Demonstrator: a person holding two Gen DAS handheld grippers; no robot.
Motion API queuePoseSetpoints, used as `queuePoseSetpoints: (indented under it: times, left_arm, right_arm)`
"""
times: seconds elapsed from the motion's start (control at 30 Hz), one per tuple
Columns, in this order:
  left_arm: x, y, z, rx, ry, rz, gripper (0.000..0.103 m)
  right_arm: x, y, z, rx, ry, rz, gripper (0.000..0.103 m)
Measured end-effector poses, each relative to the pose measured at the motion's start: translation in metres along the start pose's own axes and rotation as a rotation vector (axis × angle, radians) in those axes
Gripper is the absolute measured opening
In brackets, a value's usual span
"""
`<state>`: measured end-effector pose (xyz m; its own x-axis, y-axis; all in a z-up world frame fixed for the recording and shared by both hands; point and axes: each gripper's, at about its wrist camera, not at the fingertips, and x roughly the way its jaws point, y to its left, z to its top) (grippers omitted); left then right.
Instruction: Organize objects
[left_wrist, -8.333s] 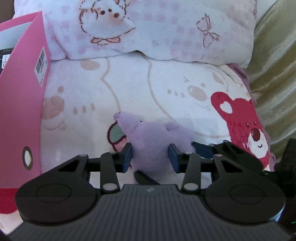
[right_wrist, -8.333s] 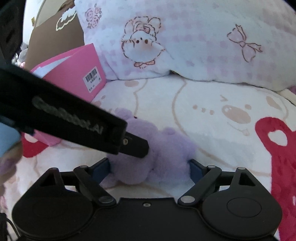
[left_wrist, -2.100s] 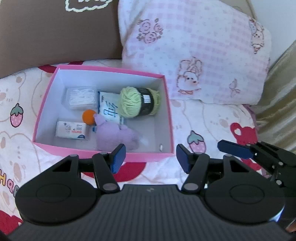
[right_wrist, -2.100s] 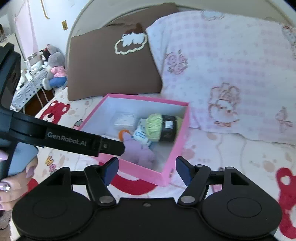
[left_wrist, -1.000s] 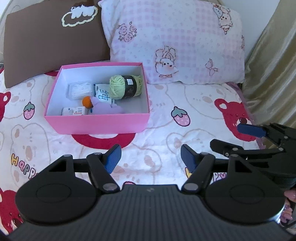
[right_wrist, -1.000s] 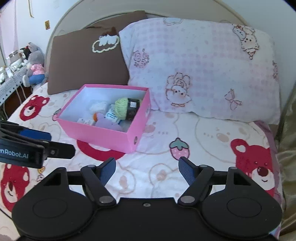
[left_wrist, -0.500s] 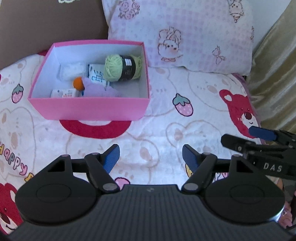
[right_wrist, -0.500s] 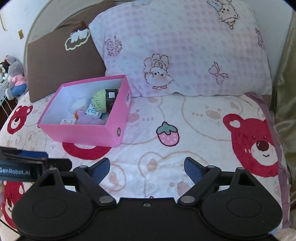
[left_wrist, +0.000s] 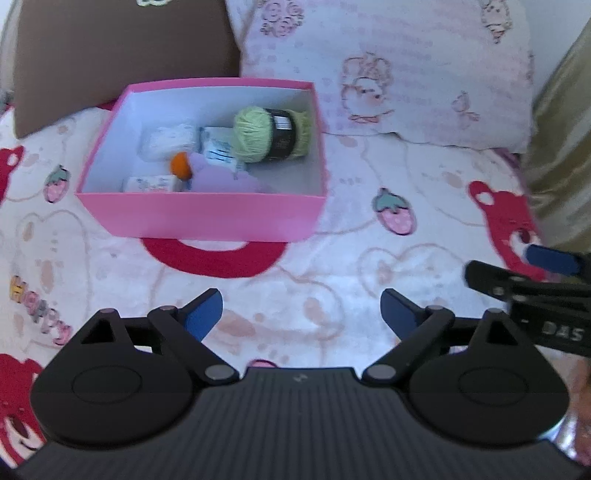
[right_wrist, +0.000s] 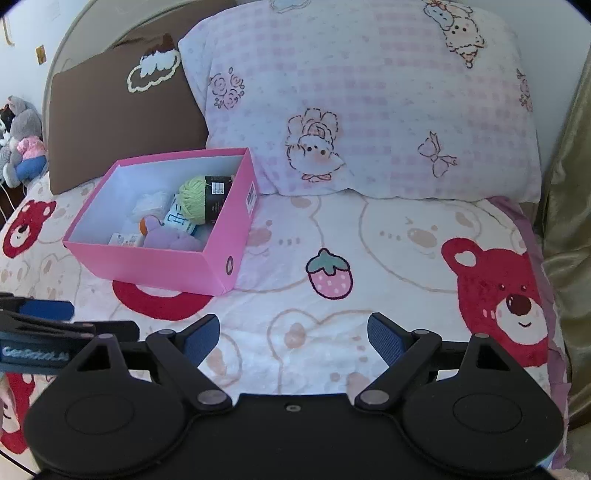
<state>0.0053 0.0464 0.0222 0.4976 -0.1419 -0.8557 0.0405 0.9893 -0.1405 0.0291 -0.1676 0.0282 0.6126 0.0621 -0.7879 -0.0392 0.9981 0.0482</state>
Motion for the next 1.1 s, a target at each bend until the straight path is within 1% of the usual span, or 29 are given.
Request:
queuePoseSetpoints:
  times: [0.07,0.2,0.37,0.57,0.7,0.93,1.1]
  left_arm:
    - [0.0,0.001,0.0,-0.002,-0.005,0.014,0.093]
    - [-0.002,0.005,-0.001,-0.026,-0.004,-0.004,0.094]
    - [-0.002,0.001,-0.004,0.015,0.0,0.006,0.095]
    - [-0.004,-0.009,-0.008,0.047,0.014,-0.001,0.098]
    - [-0.002,-0.01,-0.008,0.037,0.024,-0.005,0.099]
    - [0.001,-0.003,-0.007,-0.012,0.047,0.004,0.099]
    - [0.002,0.001,-0.005,-0.008,0.063,0.017,0.099]
  right_arm:
    - [0.0,0.001,0.001,-0.001,-0.003,-0.006,0.09]
    - [0.0,0.002,0.002,0.004,0.004,-0.003,0.09]
    - [0.0,0.002,0.001,0.006,0.008,-0.003,0.09]
    - [0.001,-0.001,-0.001,0.018,0.019,-0.015,0.09]
    - [0.001,-0.002,0.0,0.026,0.024,-0.015,0.09]
    - [0.001,-0.002,0.0,0.033,0.029,-0.026,0.09]
    - [0.0,-0.006,-0.001,0.044,0.033,-0.04,0.09]
